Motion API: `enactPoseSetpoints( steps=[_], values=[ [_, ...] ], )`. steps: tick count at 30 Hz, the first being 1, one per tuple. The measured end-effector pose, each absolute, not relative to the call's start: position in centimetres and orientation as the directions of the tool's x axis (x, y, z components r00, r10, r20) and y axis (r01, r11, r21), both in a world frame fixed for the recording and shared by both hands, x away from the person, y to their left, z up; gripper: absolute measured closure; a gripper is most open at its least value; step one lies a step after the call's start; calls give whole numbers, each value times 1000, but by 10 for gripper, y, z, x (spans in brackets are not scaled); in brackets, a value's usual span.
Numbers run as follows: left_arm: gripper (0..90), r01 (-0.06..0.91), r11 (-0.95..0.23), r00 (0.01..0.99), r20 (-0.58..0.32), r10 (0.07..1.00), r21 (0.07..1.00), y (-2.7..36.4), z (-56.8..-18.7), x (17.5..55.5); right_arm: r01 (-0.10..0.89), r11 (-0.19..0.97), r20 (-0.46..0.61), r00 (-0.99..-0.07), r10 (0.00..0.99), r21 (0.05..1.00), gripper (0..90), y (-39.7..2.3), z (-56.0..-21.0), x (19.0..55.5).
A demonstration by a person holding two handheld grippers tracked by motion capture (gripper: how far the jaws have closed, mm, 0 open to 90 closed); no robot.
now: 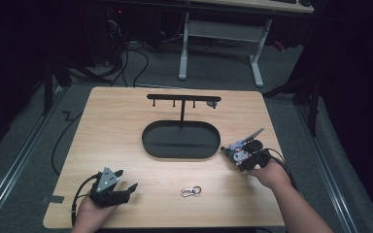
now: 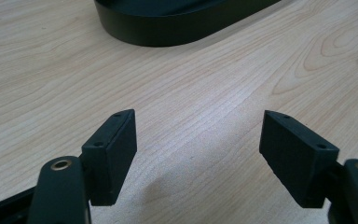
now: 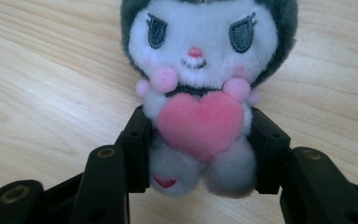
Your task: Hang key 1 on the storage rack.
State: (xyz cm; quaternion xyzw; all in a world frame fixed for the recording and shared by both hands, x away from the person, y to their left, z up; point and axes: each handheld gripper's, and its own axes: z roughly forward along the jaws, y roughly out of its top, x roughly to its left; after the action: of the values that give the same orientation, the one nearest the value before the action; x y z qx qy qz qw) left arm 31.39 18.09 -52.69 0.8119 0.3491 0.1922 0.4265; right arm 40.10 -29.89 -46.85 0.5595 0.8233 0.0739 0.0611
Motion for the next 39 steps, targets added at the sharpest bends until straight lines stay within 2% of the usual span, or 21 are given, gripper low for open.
enactPoseSetpoints(
  steps=[5,23,39],
  values=[
    [278,401,-394,683,17,730,827,180,-527,314,904,378,4,-387,922,201,512,-294,-450,393],
    [259,406,-380,677,6,736,831,181,-526,314,871,455,33,-469,883,186,505,-265,-422,359],
    [236,402,-365,677,-4,736,840,181,-524,313,864,466,47,-482,875,191,503,-257,-408,351]
  ],
)
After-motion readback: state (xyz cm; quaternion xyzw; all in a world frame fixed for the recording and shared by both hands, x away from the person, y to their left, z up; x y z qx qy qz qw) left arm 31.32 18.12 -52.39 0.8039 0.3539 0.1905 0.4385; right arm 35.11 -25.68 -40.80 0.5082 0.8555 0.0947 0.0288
